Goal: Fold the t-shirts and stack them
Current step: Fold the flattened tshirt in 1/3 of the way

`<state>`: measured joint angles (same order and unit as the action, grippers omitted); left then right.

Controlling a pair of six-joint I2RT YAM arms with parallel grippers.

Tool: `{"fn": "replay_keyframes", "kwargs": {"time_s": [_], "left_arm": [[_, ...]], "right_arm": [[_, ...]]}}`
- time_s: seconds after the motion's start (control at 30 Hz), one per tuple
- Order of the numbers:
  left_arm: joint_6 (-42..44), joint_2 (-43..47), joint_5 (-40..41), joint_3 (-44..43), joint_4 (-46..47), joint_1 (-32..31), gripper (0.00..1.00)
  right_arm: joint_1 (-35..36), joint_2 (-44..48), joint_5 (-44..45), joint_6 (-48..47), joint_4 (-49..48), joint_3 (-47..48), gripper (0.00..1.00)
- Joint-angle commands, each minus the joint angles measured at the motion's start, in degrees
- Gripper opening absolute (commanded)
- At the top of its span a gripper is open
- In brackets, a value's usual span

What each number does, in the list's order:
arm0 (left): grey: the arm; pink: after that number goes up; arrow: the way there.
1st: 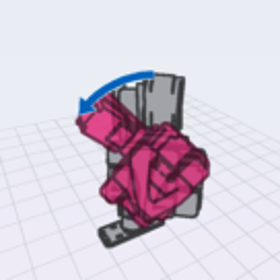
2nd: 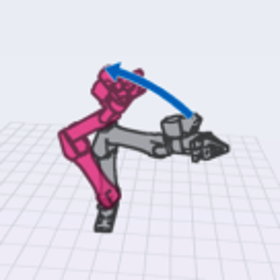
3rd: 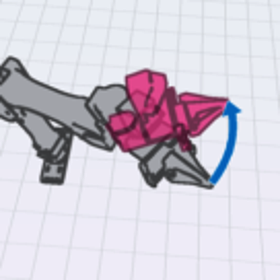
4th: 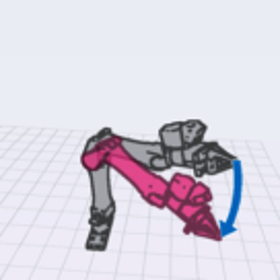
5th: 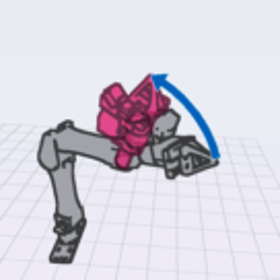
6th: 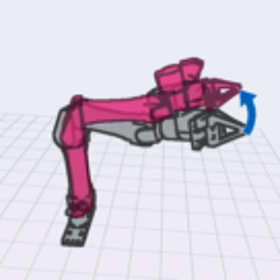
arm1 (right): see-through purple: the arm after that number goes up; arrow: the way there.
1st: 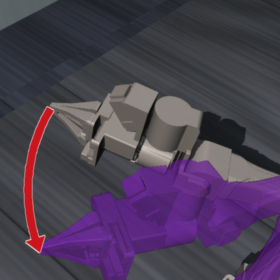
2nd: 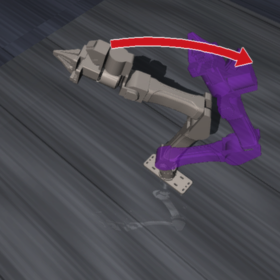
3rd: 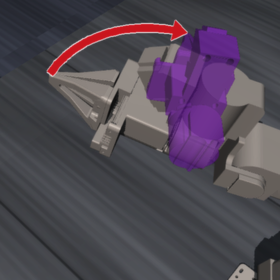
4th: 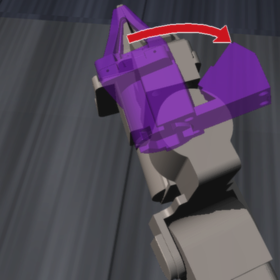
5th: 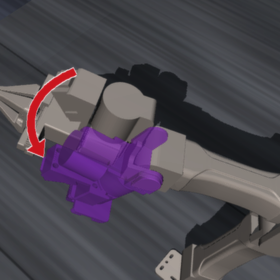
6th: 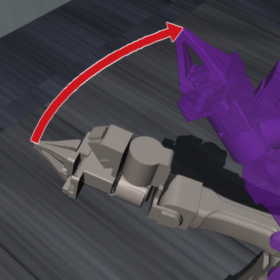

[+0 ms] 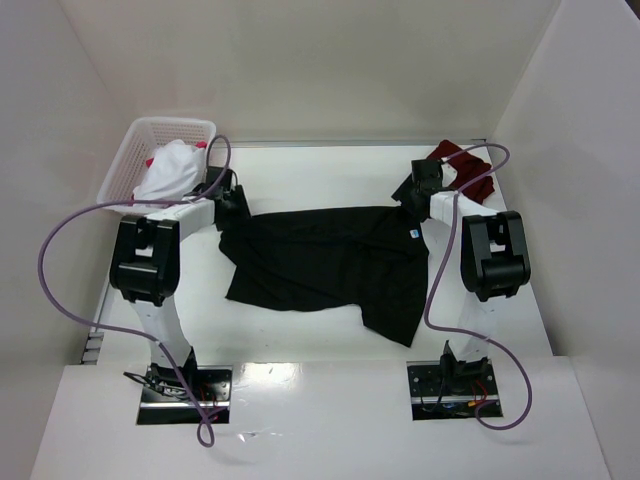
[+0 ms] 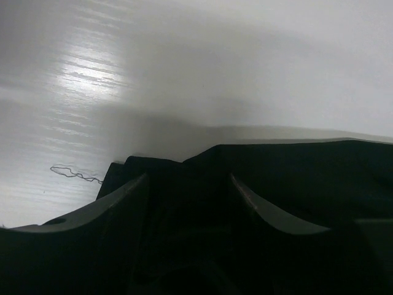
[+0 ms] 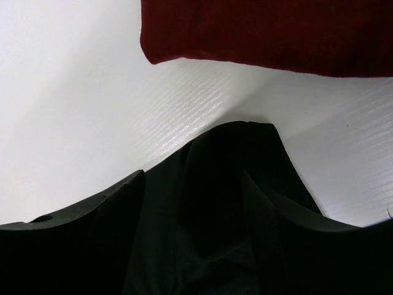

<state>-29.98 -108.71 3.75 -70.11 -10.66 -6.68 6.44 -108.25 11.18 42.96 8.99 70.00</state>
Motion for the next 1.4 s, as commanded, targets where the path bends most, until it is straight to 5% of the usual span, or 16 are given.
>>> {"fn": "replay_keyframes", "kwargs": {"time_s": [0.0, 0.1, 0.3, 0.6, 1.37], "left_arm": [[0.80, -1.77, -0.58, -1.61, 0.81, -0.61, 0.61], [0.80, -2.82, -0.58, -1.61, 0.81, -0.62, 0.54], [0.80, -5.37, -0.58, -4.07, 0.28, -0.62, 0.23], [0.80, -8.18, 0.47, -8.37, -3.22, -1.14, 0.01], [3.26, -21.62, 4.34, -37.10, -10.88, 3.95, 0.00]], "right_arm": [[-0.46, 1.64, 1.21, -0.42, 0.23, -0.39, 0.70], [-0.98, 0.24, 1.21, -0.42, 0.76, 0.22, 0.70], [-0.99, -3.10, 0.16, -0.42, 1.99, 1.54, 0.66], [-0.99, -4.78, -1.51, -0.42, 1.38, 3.21, 0.20], [-0.99, -22.17, -5.47, -3.67, 7.71, 36.68, 0.13]]}}
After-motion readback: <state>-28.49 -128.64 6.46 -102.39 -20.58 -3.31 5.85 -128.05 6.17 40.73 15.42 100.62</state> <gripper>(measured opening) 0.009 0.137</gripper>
